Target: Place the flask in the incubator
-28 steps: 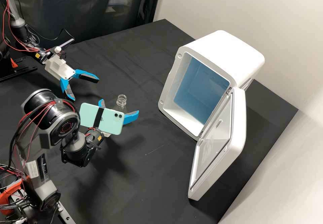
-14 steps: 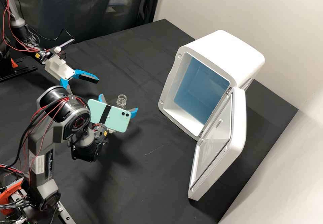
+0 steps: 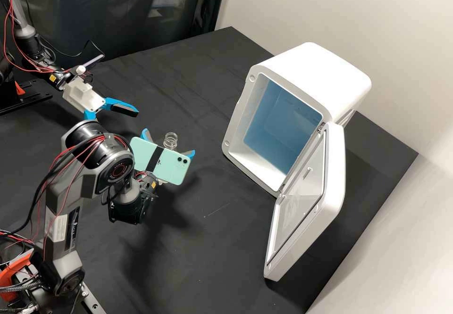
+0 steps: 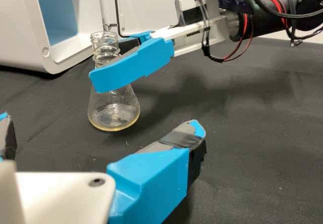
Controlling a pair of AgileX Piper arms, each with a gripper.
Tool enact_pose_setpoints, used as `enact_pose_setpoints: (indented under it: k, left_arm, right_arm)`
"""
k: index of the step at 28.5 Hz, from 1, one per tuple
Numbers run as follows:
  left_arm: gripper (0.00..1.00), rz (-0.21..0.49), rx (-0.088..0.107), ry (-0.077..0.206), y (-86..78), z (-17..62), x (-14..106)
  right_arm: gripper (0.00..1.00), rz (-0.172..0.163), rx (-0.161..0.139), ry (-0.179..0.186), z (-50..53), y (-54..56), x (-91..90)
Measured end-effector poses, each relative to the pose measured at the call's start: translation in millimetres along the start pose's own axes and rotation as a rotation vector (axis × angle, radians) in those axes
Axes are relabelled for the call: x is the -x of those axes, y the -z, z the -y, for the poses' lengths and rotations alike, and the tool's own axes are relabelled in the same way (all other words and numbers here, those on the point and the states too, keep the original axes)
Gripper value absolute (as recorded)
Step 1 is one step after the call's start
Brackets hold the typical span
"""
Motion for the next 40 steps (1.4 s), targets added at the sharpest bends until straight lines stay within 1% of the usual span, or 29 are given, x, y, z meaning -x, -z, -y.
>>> enact_pose_setpoints:
  k: [2,5,8,11,14,16,19,27,33,36,40]
  left_arm:
    - [1.0,0.0,0.0,0.0,0.0,0.0,0.0]
    - [1.0,0.0,0.0,0.0,0.0,0.0,0.0]
    - [1.0,0.0,0.0,0.0,0.0,0.0,0.0]
    - [1.0,0.0,0.0,0.0,0.0,0.0,0.0]
    - [1.0,0.0,0.001,0.002,0.1,0.3,-0.1]
    - [1.0,0.0,0.001,0.002,0.1,0.3,-0.1]
    - [1.0,0.0,0.001,0.002,0.1,0.3,-0.1]
    - [1.0,0.0,0.001,0.002,0.1,0.3,-0.1]
    - [1.0,-0.003,0.001,0.001,0.8,0.2,0.1]
    - [1.0,-0.001,0.0,0.002,0.8,0.3,0.2]
    - [1.0,-0.001,0.0,0.002,0.8,0.3,0.2]
  right_arm:
    - [1.0,0.0,0.0,0.0,-0.3,-0.4,-1.1]
    - [1.0,0.013,0.003,0.004,-0.2,-2.8,-3.2]
    - [1.0,0.03,-0.004,-0.011,-1.2,-4.0,-6.3]
    - [1.0,0.044,0.004,-0.017,-0.9,-5.8,-9.0]
    - [1.0,0.06,0.003,-0.006,1.4,-6.9,-10.4]
    - [1.0,0.055,0.005,-0.011,0.1,-6.0,-12.1]
    - [1.0,0.058,0.001,-0.019,-0.4,-6.3,-14.1]
    - [1.0,0.069,-0.004,-0.011,1.5,-9.1,-15.0]
    - [1.0,0.07,0.027,-0.01,1.1,-9.1,-15.5]
    - [1.0,0.069,0.034,-0.012,0.4,-9.0,-15.9]
    - [1.0,0.068,0.035,-0.012,0.3,-8.9,-16.1]
